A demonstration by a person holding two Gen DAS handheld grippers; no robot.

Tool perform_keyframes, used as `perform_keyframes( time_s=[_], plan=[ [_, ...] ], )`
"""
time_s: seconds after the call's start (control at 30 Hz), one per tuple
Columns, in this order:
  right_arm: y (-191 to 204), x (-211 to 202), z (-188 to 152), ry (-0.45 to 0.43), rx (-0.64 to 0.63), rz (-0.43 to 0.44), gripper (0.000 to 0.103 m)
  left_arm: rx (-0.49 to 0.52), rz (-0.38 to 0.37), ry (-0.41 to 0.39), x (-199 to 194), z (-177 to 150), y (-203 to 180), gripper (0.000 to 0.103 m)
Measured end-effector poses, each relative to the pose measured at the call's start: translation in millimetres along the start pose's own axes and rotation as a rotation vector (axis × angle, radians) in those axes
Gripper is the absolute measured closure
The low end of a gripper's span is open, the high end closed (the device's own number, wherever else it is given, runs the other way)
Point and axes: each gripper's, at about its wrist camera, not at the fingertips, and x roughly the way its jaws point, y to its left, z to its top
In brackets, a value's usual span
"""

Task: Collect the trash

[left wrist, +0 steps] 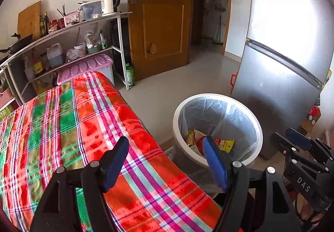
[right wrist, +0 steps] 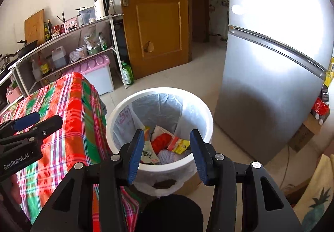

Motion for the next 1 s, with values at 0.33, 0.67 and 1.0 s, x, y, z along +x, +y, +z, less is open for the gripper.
perform_keyframes(
  time_s=[0.33,0.67,1.0],
  plan=[
    [7.9,-3.1,-6.2,0.007,-0.017,0.013,0.057,-0.004,0.007,-0.007,-4.6,-6.7,3.7,0.028],
    [7.6,-5.2,-8.1,0.007,-0.015,0.01,0.057,-0.004,0.002,-0.001,-4.6,-8.3,3.3,0.028],
    [9.8,-4.4,-8.7,0.01,-0.018,0.012,0.057,0.005,0.004,0.002,-4.6,-8.8,0.5,0.028]
  ],
)
